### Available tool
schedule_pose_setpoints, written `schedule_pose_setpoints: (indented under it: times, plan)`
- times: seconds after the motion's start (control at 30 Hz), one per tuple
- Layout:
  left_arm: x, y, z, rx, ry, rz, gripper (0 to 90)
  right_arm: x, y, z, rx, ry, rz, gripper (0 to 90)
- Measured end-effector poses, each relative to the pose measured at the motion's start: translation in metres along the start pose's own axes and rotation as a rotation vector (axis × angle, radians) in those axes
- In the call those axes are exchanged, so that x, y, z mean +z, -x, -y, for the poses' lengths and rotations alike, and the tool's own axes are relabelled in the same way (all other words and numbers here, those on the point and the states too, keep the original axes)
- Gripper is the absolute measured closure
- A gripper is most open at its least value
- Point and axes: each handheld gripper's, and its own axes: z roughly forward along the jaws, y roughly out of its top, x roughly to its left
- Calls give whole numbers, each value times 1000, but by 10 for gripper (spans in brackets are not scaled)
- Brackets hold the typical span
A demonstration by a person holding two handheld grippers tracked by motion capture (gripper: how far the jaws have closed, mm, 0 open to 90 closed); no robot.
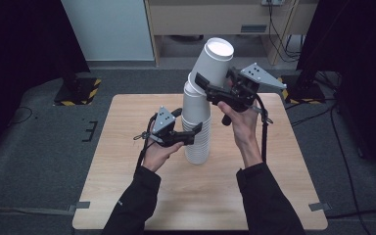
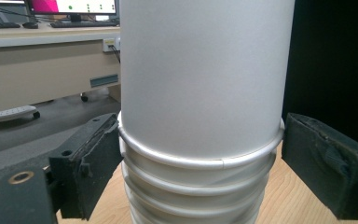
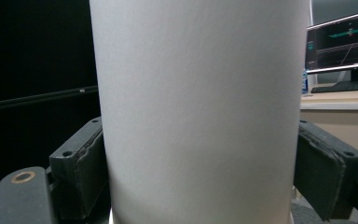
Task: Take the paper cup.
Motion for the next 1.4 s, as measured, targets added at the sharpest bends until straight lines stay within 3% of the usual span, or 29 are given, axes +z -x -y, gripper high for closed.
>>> schedule_pose_setpoints:
  times: [0.43, 0.77, 1.1, 1.4]
  plan:
    - [-12, 0, 5, -1, 20, -15, 163, -28, 11, 0, 24, -7, 44, 149]
    - [-27, 1, 13, -4, 29, -18, 176, -57, 19, 11, 29, -32, 87, 148]
    - [-35, 5, 21, -1, 44, -15, 203, -82, 26, 30, 68, -38, 113, 147]
    - [-41, 5, 28, 7, 57, -26, 220, -93, 26, 54, 115, -45, 132, 145]
